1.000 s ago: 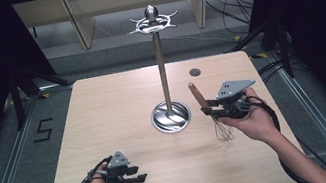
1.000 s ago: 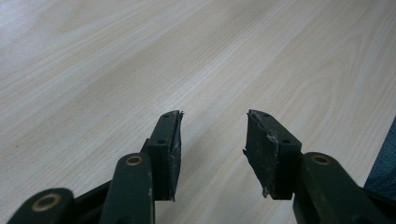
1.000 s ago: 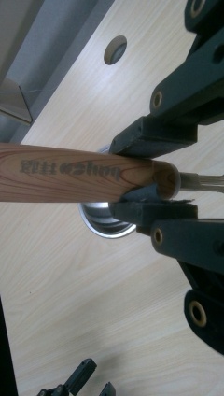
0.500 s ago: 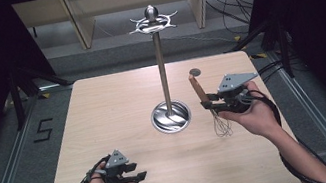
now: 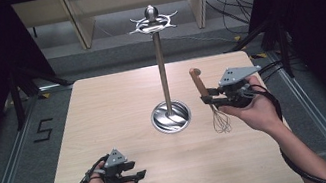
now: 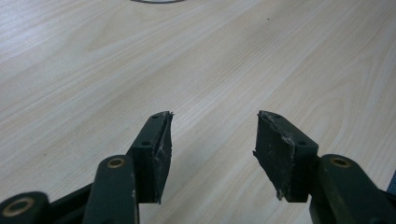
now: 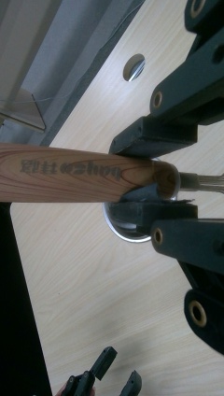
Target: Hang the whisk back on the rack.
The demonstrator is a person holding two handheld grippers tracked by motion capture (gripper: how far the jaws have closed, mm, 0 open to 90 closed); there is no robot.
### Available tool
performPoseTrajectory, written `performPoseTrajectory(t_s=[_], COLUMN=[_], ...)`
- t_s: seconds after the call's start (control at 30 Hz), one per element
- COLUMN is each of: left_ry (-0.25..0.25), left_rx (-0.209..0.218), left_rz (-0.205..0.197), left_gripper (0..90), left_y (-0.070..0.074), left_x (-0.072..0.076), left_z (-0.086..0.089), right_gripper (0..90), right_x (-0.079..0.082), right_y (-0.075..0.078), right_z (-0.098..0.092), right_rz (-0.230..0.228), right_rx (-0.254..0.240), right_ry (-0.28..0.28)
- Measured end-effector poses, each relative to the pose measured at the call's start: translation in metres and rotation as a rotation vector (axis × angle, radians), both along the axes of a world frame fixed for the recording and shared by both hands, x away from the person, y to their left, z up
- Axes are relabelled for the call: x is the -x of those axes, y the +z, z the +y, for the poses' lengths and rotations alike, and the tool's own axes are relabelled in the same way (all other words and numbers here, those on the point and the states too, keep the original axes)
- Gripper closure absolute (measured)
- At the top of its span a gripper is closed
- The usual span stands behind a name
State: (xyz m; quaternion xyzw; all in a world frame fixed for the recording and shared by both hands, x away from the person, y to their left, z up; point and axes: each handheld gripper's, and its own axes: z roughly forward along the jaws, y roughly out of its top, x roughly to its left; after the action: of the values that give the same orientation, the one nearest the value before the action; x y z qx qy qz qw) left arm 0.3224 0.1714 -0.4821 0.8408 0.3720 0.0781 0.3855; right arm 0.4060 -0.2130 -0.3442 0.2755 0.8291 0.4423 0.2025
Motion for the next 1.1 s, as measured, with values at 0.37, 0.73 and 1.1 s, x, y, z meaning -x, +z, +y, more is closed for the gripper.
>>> performPoseTrajectory(t_s=[0.37, 0.73, 1.1], left_ry=[0.005, 0.018, 0.013], left_rx=[0.003, 0.008, 0.01], left_rz=[-0.003, -0.009, -0.002], left_gripper=[44.7, 44.6, 44.5], left_y=[0.001, 0.001, 0.001], left_x=[0.0, -0.001, -0.001], left_z=[0.001, 0.001, 0.002], right_gripper=[70.1, 70.1, 70.1], right_x=[-0.003, -0.004, -0.005], right_y=[0.007, 0.015, 0.022], right_z=[0.001, 0.0, -0.001], right_rz=[0.012, 0.025, 0.037], right_rx=[0.001, -0.023, -0.04], right_ry=[0.017, 0.008, -0.003])
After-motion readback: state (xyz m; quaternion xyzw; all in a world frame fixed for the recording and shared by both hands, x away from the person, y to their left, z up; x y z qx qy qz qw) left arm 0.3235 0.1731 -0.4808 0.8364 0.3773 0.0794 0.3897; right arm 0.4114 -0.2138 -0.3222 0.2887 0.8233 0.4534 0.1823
